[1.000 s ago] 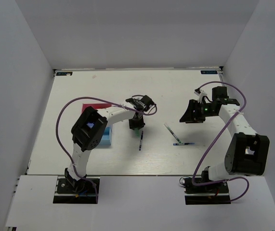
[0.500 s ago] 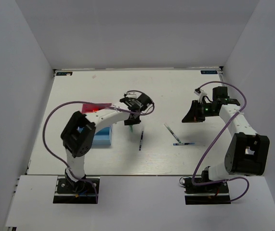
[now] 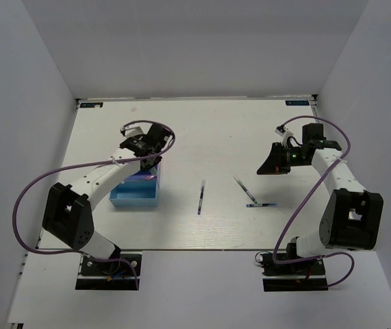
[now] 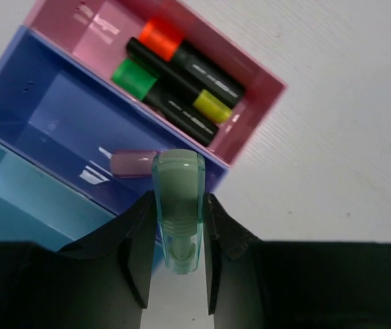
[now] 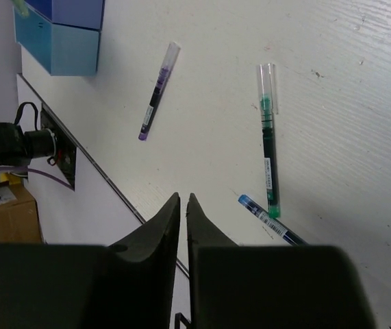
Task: Sort the stationery into containers
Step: Place the stationery in the storage box, then pick up the pen from the center of the board, then place the pen in the storage box.
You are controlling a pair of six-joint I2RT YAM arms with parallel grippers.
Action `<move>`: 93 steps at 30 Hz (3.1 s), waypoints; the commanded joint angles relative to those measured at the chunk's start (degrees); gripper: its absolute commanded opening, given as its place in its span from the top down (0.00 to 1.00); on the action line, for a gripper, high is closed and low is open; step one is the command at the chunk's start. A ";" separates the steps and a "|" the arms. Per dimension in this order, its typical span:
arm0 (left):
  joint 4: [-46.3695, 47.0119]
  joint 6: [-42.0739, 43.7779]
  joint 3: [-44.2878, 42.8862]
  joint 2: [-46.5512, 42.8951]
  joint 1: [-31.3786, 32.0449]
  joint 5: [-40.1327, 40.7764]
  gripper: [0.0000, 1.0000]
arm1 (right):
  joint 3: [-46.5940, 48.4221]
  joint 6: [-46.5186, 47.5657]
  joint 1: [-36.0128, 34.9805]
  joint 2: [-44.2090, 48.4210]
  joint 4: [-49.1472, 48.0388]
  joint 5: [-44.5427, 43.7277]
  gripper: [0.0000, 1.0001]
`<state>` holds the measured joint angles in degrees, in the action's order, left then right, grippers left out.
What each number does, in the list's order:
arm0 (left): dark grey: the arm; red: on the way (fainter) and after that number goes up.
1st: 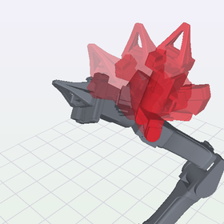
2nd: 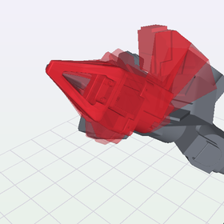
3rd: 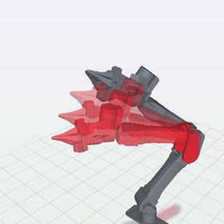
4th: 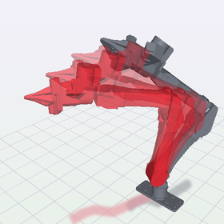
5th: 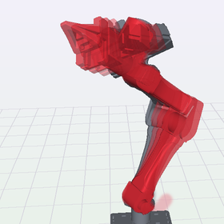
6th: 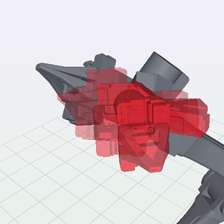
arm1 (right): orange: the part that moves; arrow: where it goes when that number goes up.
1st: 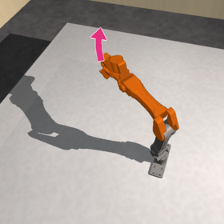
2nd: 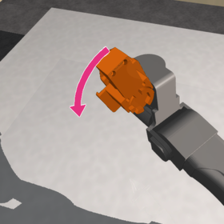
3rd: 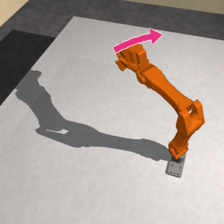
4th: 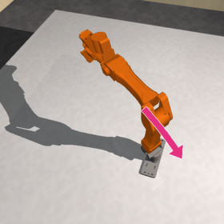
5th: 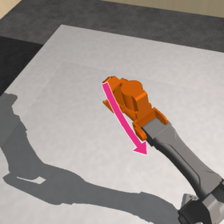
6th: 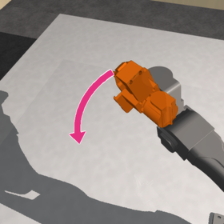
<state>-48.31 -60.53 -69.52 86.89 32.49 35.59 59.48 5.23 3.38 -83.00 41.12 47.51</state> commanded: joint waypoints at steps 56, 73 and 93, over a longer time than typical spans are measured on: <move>11.84 33.46 20.03 -19.83 17.51 -22.06 0.35 | 3.36 12.17 -30.45 -22.55 -3.07 -49.79 0.61; 6.40 33.64 18.89 -31.69 22.61 -19.34 0.33 | 2.74 12.08 -31.24 -24.76 -1.31 -48.84 1.00; 8.93 43.04 2.72 -39.61 23.50 -39.10 0.33 | 63.79 12.69 -50.30 -43.65 14.53 7.76 1.00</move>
<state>-42.41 -19.38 -66.22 47.62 55.64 2.70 125.64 19.11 -44.25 -124.77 55.46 43.35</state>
